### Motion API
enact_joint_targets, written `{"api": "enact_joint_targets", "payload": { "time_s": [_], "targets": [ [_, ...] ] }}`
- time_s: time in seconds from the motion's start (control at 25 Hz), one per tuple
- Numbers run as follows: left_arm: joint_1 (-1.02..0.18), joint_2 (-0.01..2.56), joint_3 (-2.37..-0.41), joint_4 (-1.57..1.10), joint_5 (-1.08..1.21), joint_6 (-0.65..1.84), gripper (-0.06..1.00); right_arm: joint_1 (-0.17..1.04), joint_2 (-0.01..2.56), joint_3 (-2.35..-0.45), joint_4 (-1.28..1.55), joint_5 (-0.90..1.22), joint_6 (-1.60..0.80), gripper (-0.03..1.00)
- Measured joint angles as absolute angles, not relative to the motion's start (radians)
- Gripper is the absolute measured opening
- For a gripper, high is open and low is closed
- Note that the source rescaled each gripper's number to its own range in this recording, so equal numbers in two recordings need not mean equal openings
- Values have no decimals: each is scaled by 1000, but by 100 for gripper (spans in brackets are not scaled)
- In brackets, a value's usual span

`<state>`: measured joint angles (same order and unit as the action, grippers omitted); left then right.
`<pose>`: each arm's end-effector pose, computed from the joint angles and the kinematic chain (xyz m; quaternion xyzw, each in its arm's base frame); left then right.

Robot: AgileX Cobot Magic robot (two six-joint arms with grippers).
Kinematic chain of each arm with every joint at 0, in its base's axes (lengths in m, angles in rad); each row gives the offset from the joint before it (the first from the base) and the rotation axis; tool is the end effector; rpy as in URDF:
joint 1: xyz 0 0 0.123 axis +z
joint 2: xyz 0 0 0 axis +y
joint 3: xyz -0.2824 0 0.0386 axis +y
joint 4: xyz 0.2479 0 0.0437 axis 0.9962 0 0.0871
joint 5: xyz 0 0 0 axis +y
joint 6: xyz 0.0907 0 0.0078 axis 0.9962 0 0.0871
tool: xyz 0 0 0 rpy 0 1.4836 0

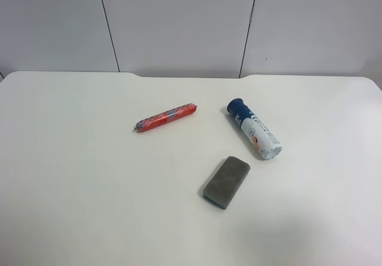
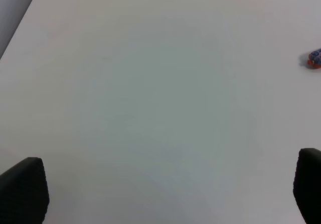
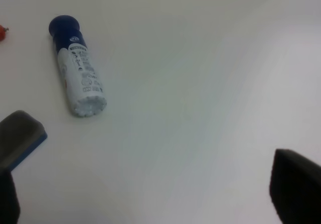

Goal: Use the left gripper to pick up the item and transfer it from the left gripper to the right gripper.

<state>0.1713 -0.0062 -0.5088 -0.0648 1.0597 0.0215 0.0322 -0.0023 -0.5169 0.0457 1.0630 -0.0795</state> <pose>-0.0059 -0.0062 0.2798 -0.0620 0.8463 0.0186 0.5287 -0.0074 0.0034 0.2817 -0.0485 0.8472 0.0103 0.5290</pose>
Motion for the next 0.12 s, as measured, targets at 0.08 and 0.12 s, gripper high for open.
{"api": "enact_joint_targets", "payload": {
  "time_s": [0.08, 0.12],
  "targets": [
    [171, -6, -509, -65, 1060, 21, 99, 32, -2, -517, 46, 1063, -79, 100],
    [171, -6, -509, -65, 1060, 21, 100, 32, -2, -517, 46, 1063, -79, 100]
  ]
}}
